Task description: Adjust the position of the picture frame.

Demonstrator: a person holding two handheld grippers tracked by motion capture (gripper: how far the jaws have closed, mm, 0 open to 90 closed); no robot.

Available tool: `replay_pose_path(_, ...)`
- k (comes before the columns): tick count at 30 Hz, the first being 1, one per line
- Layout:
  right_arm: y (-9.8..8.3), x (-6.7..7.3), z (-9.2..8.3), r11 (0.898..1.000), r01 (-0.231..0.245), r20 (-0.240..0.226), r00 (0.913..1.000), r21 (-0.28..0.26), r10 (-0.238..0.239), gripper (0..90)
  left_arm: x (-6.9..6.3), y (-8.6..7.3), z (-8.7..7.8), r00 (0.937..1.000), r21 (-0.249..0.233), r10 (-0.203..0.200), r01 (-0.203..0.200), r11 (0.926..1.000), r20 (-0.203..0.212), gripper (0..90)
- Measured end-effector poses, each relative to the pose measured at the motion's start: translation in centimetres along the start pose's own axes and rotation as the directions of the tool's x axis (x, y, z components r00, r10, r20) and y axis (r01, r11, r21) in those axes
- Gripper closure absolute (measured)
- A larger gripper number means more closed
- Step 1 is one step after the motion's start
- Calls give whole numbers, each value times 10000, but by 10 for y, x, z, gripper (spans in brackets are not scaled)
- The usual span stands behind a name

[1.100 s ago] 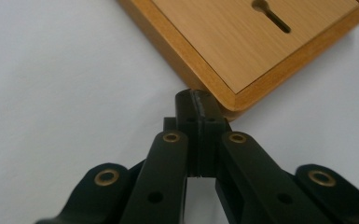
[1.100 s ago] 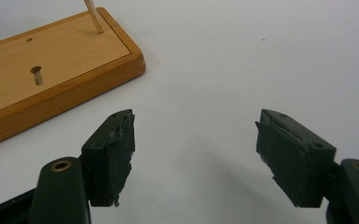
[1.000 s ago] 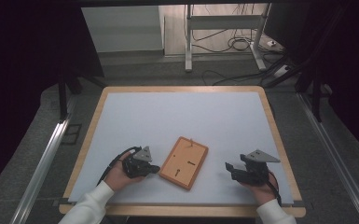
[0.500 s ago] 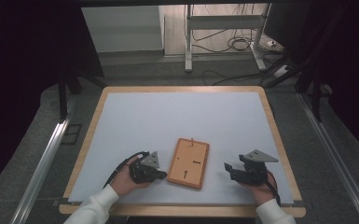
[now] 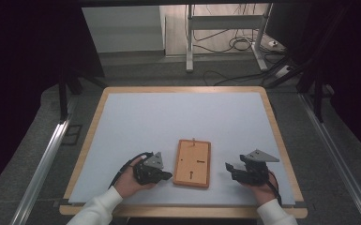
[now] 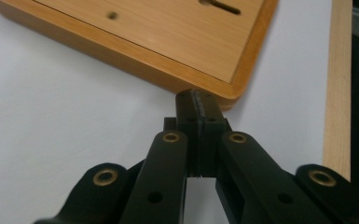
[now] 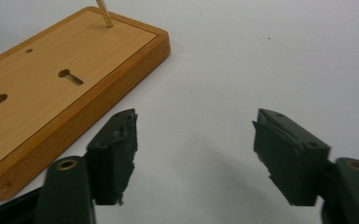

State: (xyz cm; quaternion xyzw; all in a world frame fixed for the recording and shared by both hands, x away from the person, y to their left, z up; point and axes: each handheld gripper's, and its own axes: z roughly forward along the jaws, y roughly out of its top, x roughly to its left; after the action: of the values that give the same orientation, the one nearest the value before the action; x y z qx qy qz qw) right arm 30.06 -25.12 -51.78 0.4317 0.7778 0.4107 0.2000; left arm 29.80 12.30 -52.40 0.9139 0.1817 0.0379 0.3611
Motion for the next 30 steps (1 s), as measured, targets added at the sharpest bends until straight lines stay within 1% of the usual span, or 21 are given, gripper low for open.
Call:
replay_pose_path(2,2,-1,0,10000,-5,-205,9998,12,5,375,3,-4,-4,9987,-313,-364,353,9989,-370,900)
replay_pose_path(3,2,-1,1,10000,-9,-266,9996,27,10,394,6,-7,-6,9966,-381,-569,547,9978,-594,900)
replay_pose_path(4,3,-1,1,10000,26,-334,9994,49,-24,416,10,-9,-8,9929,-507,-825,784,9956,-862,867)
replay_pose_path(5,4,-1,2,9999,60,-413,9991,87,-57,436,13,-12,-11,9877,-629,-1079,1013,9929,-1135,802)
replay_pose_path(6,6,-1,3,9999,105,-493,9987,124,-99,461,17,-15,-13,9808,-734,-1348,1254,9894,-1412,745)
replay_pose_path(7,6,-1,3,9999,105,-493,9987,124,-99,461,17,-15,-13,9808,-734,-1348,1254,9894,-1412,692)
replay_pose_path(8,9,0,6,9995,182,-639,9978,274,-165,536,23,-19,-18,9643,-900,-1793,1644,9823,-1949,607)
replay_pose_path(9,11,1,8,9993,206,-724,9972,315,-183,576,25,-20,-20,9559,-1017,-2030,1850,9775,-2120,543)
replay_pose_path(10,11,1,8,9993,206,-724,9972,315,-183,576,25,-20,-20,9559,-1017,-2030,1850,9775,-2120,489)
replay_pose_path(11,13,2,9,9989,252,-838,9962,403,-218,627,28,-21,-22,9463,-1167,-2279,2057,9716,-2291,489)
replay_pose_path(12,20,4,15,9972,556,-1012,9936,507,-503,726,30,-22,-23,9377,-1313,-2524,2264,9652,-2386,397)
replay_pose_path(14,25,6,20,9963,646,-1071,9925,564,-583,804,31,-22,-23,9328,-1404,-2665,2380,9611,-2427,357)
replay_pose_path(15,27,6,24,9960,649,-993,9933,620,-585,845,31,-22,-23,9327,-1397,-2671,2389,9609,-2424,346)
replay_pose_path(17,31,8,32,9948,670,-954,9937,764,-596,886,31,-22,-22,9332,-1378,-2665,2389,9612,-2410,331)
replay_pose_path(18,33,9,36,9937,720,-904,9938,857,-642,896,31,-22,-20,9355,-1282,-2623,2376,9629,-2366,325)
replay_pose_path(21,37,13,49,9917,783,-945,9931,1017,-687,898,32,-23,-19,9351,-1218,-2590,2356,9642,-2418,321)
replay_pose_path(23,39,17,56,9895,935,-958,9919,1099,-831,899,32,-23,-19,9352,-1230,-2598,2361,9639,-2407,321)
replay_pose_path(26,40,24,66,9833,1249,-979,9888,1323,-1124,900,32,-24,-20,9346,-1226,-2618,2383,9634,-2408,321)
replay_pose_path(28,41,28,69,9798,1435,-644,9887,1393,-1357,900,32,-25,-20,9347,-1223,-2611,2377,9636,-2410,320)
replay_pose_path(29,42,27,69,9796,1440,-645,9886,1403,-1361,900,32,-26,-20,9341,-1231,-2630,2393,9631,-2413,321)
replay_pose_path(30,43,26,70,9810,1338,-699,9897,1406,-1250,900,32,-26,-20,9340,-1227,-2620,2384,9634,-2427,321)
